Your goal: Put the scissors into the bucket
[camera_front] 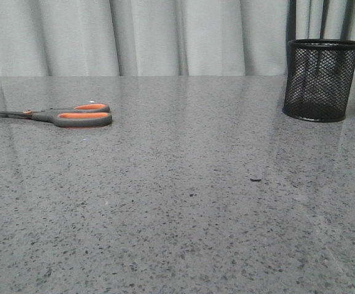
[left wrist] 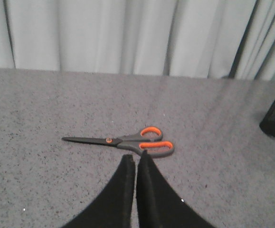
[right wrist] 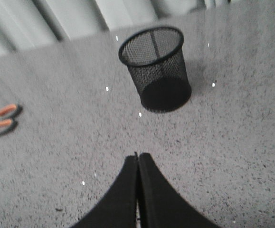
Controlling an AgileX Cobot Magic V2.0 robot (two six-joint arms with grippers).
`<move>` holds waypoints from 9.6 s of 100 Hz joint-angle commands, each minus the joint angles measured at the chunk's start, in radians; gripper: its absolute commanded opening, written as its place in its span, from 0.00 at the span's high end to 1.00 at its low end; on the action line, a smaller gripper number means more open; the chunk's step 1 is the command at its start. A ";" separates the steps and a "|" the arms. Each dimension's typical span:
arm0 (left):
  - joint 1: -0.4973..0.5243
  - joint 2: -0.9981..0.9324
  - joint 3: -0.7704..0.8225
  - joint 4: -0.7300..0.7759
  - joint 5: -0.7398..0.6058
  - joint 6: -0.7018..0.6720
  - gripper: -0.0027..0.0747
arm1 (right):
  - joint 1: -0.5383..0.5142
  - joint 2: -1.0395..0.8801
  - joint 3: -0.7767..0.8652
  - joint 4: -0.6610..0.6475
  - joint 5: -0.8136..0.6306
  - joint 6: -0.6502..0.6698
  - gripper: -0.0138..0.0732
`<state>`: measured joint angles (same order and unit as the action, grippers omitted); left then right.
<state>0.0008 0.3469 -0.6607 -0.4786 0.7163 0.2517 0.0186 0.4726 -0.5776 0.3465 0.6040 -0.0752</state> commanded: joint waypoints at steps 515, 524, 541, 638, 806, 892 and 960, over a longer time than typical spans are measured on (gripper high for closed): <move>-0.734 0.951 -1.032 0.514 0.475 0.624 0.98 | -0.002 0.597 -0.459 1.109 0.442 -0.755 0.40; -0.790 0.951 -1.036 0.532 0.436 0.582 0.98 | -0.002 0.637 -0.492 1.115 0.482 -0.755 0.40; -0.835 0.972 -1.061 0.532 0.419 0.544 0.98 | -0.002 0.677 -0.519 1.156 0.515 -0.760 0.40; -0.849 1.074 -1.082 0.401 0.261 0.535 0.97 | -0.002 0.787 -0.555 1.189 0.573 -0.802 0.88; -0.030 0.943 -1.188 0.108 0.471 0.136 0.36 | -0.064 0.974 -1.132 -0.104 0.556 -0.088 0.90; -0.030 0.943 -1.188 0.109 0.469 0.136 0.36 | -0.056 1.073 -1.134 -0.120 0.529 -0.094 0.46; -0.030 0.924 -1.186 0.117 0.389 0.179 0.99 | -0.084 0.842 -1.181 0.059 0.395 -0.137 0.77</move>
<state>-0.0323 1.3115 -1.8151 -0.3342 1.2057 0.4279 -0.0618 1.3729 -1.7506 0.3019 1.0914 -0.1733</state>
